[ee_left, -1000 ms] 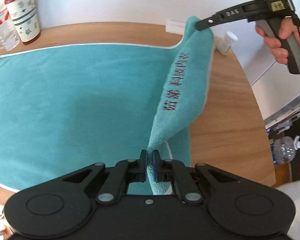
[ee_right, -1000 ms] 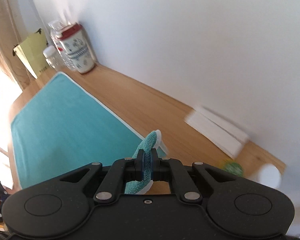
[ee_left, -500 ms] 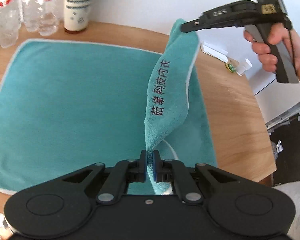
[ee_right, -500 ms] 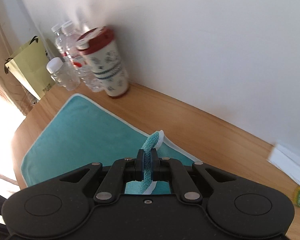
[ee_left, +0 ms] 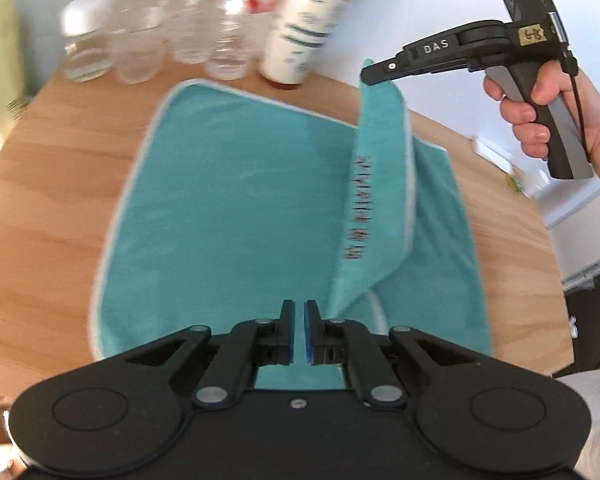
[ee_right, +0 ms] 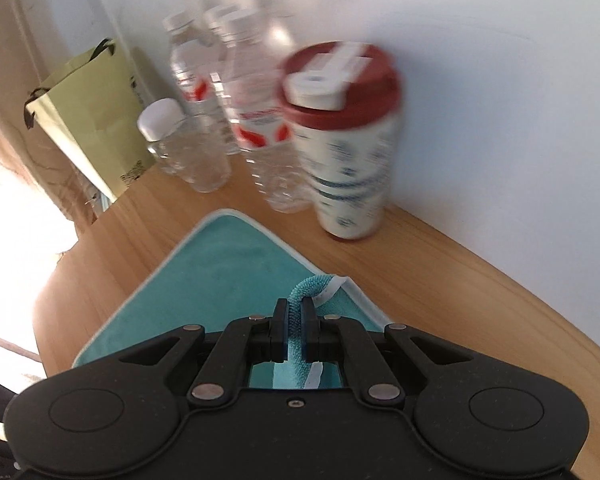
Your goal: Fold towel
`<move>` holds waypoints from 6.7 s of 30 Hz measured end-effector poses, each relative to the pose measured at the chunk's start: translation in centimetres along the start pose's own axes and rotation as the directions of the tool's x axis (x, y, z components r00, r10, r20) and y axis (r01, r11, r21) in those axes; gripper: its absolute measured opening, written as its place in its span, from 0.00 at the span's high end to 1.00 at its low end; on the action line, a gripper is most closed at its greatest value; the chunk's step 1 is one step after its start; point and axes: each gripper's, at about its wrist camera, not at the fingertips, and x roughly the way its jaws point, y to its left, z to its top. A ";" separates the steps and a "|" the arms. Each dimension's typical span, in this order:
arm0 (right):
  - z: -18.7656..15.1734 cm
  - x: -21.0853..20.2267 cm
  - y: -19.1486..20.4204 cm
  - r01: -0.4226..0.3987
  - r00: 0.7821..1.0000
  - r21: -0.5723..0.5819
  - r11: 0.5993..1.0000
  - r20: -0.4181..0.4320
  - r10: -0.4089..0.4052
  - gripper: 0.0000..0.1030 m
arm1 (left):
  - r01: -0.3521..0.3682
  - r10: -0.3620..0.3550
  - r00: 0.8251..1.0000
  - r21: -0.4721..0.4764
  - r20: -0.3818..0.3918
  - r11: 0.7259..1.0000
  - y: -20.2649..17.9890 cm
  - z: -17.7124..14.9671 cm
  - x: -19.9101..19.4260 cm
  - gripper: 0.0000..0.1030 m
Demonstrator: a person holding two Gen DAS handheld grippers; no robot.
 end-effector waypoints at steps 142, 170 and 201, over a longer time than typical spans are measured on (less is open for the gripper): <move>6.1 6.8 5.1 -0.170 0.983 0.144 0.975 0.089 0.158 0.92 | -0.122 0.181 0.935 -0.202 0.305 0.972 2.8 -3.0 -4.3 0.97; 6.6 15.1 9.9 -0.042 0.997 -0.547 0.836 -0.077 -0.001 0.72 | -0.236 0.288 0.949 -0.324 0.125 0.916 6.7 -4.3 -2.3 0.96; 8.7 5.4 11.7 -0.112 0.965 -0.541 0.834 0.142 0.222 0.94 | -0.332 0.378 0.922 -0.322 0.088 0.886 5.4 -2.8 -4.7 0.96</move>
